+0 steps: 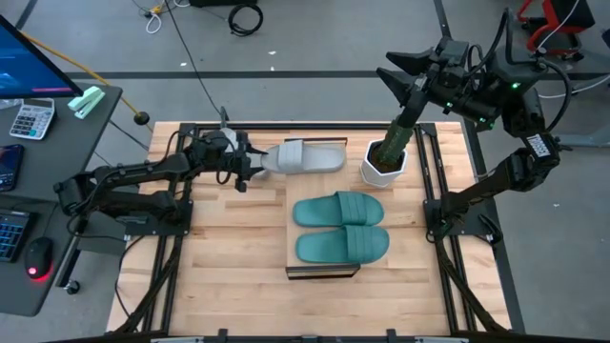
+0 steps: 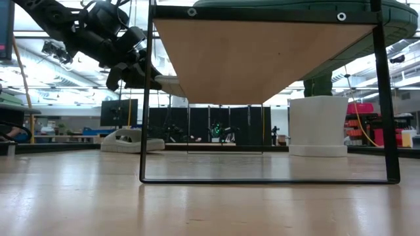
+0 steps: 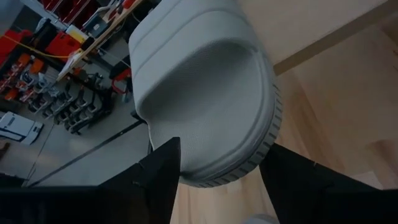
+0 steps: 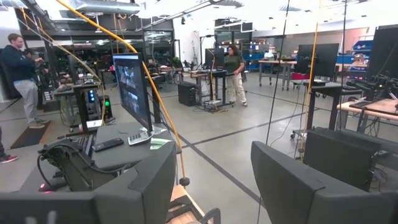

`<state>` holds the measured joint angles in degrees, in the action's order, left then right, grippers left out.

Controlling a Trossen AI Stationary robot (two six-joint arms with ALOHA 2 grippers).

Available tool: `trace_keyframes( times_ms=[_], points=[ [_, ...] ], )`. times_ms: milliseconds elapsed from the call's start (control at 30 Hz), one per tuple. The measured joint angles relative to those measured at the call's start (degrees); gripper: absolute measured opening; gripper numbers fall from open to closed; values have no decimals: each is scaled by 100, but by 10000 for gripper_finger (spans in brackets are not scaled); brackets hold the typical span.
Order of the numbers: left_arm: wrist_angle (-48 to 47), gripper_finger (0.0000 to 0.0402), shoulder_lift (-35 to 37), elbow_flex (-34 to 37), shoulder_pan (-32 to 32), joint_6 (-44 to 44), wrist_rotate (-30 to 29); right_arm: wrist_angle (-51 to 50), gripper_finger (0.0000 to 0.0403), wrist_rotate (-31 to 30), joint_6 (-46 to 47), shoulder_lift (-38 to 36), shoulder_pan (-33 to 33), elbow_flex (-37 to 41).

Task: Pick and place slides into the shelf
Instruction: Put the bottom gray slide on the shelf

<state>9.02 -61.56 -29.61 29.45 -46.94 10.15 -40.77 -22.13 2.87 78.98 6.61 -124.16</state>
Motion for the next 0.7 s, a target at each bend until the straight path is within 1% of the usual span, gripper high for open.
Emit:
trace_keyframes(
  times_ms=[267,433,700],
  points=[
    [0,221,0,0,-2,4,-2,-7,215,13,-1,0,0,0],
    [7,242,0,0,-9,7,192,-108,215,15,0,0,0,0],
    [-143,273,0,0,-7,-60,151,-129,215,17,11,0,0,0]
  ],
)
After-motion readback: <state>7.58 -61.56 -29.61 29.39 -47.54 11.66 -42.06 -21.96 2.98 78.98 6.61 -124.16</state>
